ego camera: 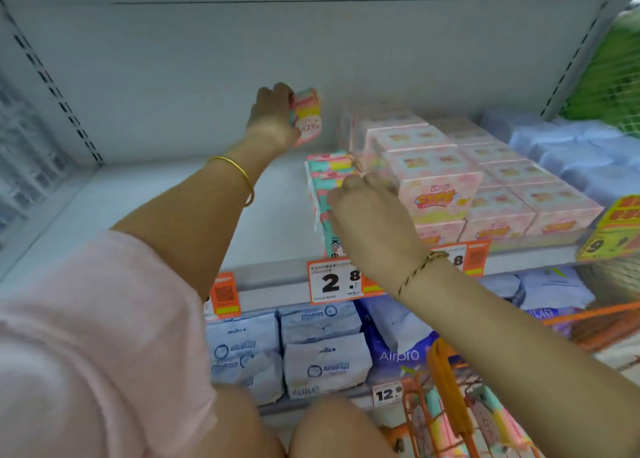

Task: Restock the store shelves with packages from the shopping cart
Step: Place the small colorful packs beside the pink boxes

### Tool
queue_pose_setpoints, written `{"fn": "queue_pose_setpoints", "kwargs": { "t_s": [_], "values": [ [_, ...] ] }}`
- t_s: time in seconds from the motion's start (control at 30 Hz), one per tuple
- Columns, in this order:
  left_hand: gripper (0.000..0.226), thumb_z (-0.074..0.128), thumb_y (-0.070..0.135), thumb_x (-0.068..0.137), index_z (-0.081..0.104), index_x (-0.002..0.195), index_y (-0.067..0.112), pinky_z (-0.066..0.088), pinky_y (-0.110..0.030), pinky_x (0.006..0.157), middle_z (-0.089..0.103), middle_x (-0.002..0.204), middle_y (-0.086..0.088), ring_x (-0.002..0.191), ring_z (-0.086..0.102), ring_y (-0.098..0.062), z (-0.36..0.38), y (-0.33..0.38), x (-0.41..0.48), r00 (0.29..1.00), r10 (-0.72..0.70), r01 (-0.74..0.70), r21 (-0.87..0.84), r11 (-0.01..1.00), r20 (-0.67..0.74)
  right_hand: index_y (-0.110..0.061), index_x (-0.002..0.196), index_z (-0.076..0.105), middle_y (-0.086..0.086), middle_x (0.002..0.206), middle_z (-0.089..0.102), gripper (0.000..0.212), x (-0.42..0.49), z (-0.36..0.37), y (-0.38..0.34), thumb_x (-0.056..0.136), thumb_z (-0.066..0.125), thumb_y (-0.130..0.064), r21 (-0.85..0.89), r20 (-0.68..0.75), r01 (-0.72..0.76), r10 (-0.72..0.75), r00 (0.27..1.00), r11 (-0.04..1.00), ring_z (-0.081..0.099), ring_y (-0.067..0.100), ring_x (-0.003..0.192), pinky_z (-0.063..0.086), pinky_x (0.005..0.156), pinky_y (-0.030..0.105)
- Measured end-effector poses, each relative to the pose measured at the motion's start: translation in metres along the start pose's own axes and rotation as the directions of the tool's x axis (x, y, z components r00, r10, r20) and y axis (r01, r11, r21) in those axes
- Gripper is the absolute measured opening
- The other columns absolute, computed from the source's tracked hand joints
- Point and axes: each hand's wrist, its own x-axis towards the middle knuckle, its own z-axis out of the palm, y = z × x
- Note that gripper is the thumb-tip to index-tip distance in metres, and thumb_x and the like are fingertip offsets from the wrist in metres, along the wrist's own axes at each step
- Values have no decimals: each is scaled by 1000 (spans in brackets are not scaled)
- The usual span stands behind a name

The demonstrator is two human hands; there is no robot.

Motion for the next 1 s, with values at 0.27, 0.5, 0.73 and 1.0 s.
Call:
{"fn": "queue_pose_setpoints", "kwargs": {
  "t_s": [0.27,0.5,0.73,1.0],
  "values": [
    [50,46,6,91,40,140,11,32,-30,106,35,138,-23,124,44,-37,49,-4,19,974,47,-53,21,998,224,3,53,63,19,55,58,18,1,22,-4,44,58,17,97,-196,35,-16,980,995,60,37,53,48,45,34],
    [41,34,8,98,47,137,10,36,-31,107,44,143,-9,127,46,-26,60,2,11,936,-63,127,-165,978,345,4,58,63,21,60,59,23,0,21,-2,56,43,16,193,-145,29,-1,989,981,60,39,61,49,52,35],
    [41,31,15,100,44,139,17,37,-30,107,40,144,-11,126,48,-26,62,5,7,926,-101,189,-214,959,364,9,78,66,27,80,62,27,-1,11,-2,53,68,20,176,-18,-2,6,1000,984,60,43,82,50,67,43],
    [43,30,9,98,38,140,11,31,-24,105,22,148,-16,131,38,-29,31,12,-46,978,-53,107,-267,958,201,-8,127,49,11,127,46,47,-20,-14,-1,84,41,8,113,74,18,-27,997,993,39,27,122,41,91,34]
  ]
}}
